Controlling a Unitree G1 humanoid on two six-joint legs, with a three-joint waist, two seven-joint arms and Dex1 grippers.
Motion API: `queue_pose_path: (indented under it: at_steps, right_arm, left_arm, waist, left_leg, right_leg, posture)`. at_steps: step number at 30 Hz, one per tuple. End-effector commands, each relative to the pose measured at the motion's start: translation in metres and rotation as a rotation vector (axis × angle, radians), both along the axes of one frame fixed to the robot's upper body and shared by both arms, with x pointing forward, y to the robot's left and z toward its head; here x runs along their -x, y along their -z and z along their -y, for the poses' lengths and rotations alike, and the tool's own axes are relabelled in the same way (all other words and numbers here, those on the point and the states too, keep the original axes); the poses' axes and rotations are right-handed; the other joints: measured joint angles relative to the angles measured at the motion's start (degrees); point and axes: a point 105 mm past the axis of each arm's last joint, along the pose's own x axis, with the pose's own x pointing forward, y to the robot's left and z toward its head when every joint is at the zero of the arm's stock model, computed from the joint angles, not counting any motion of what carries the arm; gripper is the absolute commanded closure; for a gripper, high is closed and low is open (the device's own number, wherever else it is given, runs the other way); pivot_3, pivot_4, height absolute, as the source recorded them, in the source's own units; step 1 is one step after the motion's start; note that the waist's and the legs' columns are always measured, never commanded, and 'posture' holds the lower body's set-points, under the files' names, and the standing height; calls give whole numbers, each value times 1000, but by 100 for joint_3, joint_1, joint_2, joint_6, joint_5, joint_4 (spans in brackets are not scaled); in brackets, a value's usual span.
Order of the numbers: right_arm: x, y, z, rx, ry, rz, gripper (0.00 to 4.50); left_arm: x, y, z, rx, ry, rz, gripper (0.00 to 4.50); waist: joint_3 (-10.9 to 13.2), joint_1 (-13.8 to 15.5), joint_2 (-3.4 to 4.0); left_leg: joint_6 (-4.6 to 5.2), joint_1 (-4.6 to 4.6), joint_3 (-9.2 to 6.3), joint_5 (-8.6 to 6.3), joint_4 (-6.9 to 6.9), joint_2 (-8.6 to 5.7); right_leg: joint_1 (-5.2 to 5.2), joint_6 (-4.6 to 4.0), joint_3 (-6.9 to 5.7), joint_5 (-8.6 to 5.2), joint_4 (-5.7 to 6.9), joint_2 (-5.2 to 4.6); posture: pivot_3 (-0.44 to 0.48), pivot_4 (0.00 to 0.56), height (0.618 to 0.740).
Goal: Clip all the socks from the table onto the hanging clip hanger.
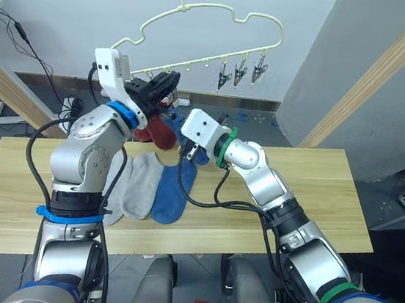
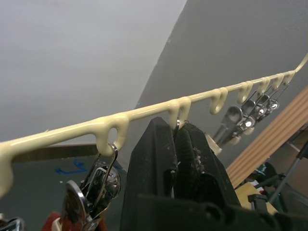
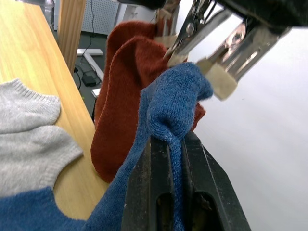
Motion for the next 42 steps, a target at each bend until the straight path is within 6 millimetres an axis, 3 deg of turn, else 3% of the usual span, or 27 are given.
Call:
queue_pose_path:
  at_steps: [1,21,27,38,42]
  right_arm:
    - [6,-23,-8,-53,-30,68,4484]
    - [1,-44,-14,-150,-24,50,4484]
    - [1,-43,-13,-153,-24,44,4500]
    - [2,-34,-14,-145,-36,7,4500]
    - [4,-32,-13,-148,-42,-3,3271]
  left_arm:
    - [10,-19,2,5,25,68,4500]
    - [8,-10,-1,18,9,6,4500]
    - [12,-12,-1,17,21,12,2591]
    - [25,-7,-5,-26,43,-8,2591]
    - [27,-5,-7,-32,28,-10,2565]
  waist:
    - [0,-1,0]
    - [0,0,0]
    - [0,-1,0]
    - [0,-3,0]
    - [0,-2,0]
  left_leg:
    - [0,0,0,0,0,0]
    - [0,-1,0,0,0,0]
    - [0,-1,0,0,0,0]
    - [0,1,0,0,0,2]
    - [0,0,0,0,0,1]
  right_leg:
    - [0,0,-1,0,0,0]
    - [-2,-1,-1,1,0,-1]
    - [-2,-1,0,1,2,-1]
    - [-2,-1,-1,1,3,0]
    - [-2,-1,0,1,2,0]
  posture:
    - [-79,315,740]
    - [-68,317,740]
    - [-63,318,740]
    - [-59,321,740]
    - [-57,321,740]
